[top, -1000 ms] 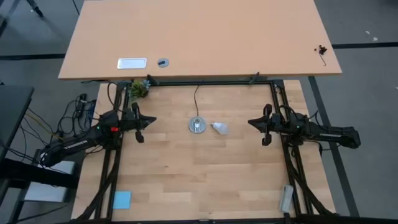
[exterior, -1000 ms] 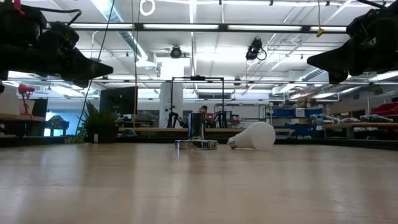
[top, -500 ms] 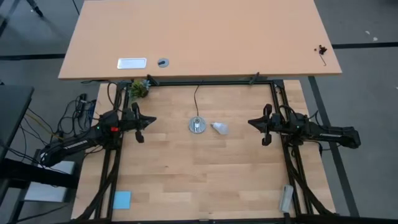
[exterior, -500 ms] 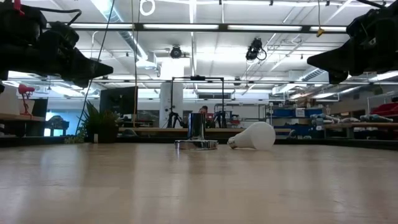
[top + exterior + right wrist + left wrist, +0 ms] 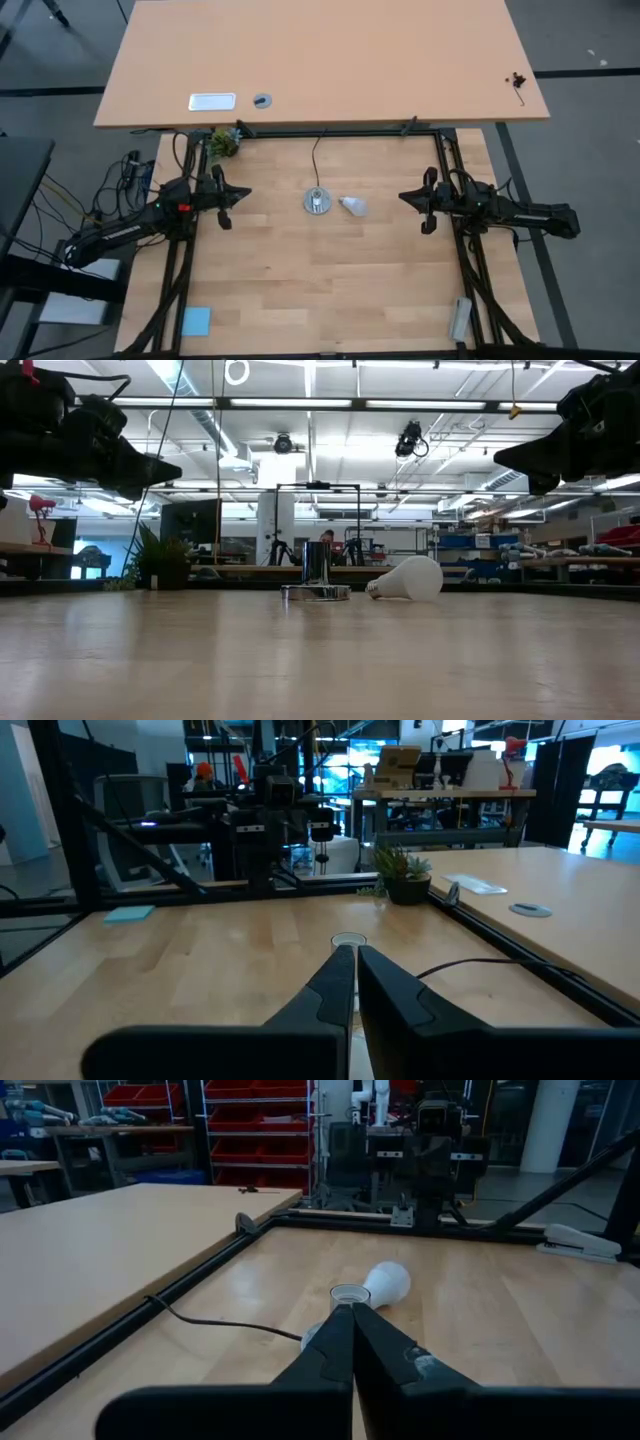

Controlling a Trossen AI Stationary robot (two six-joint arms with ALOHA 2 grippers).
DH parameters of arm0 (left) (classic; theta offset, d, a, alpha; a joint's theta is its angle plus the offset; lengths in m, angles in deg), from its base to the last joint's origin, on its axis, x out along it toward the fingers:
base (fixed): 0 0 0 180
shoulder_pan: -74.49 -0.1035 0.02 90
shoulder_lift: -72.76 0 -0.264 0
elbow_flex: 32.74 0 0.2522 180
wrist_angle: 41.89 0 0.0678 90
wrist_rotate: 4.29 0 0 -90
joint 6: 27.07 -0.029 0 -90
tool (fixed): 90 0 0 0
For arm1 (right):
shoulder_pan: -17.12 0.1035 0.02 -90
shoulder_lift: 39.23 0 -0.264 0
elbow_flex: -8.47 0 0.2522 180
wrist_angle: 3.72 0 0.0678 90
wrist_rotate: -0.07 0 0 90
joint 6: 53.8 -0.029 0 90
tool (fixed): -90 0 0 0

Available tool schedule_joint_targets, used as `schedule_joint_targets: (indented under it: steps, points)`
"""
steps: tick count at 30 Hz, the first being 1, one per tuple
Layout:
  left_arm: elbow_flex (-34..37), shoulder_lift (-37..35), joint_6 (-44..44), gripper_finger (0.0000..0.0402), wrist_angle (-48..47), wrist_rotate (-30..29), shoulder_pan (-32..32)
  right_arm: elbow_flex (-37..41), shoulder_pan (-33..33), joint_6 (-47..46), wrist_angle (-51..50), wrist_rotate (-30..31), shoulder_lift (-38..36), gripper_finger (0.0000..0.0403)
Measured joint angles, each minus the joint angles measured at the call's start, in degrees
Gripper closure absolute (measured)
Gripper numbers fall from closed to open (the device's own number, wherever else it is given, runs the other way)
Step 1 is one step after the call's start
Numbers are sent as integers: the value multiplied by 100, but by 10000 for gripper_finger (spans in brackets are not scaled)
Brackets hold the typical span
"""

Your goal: Screw lightbulb

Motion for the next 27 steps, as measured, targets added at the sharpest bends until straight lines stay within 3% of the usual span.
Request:
schedule_joint_targets:
  steps: [10, 20, 27]
  points:
    - [0, -2, -137, 396, 1050, -50, 1, 0, 0, 0, -1, 0, -1, 376]
    - [2, -1, -142, 396, 1273, -99, 0, 0, 0, 0, -1, 0, 0, 376]
    - [0, -2, -153, 396, 1675, 422, 0, 1, 0, 1, -1, 1, -2, 376]
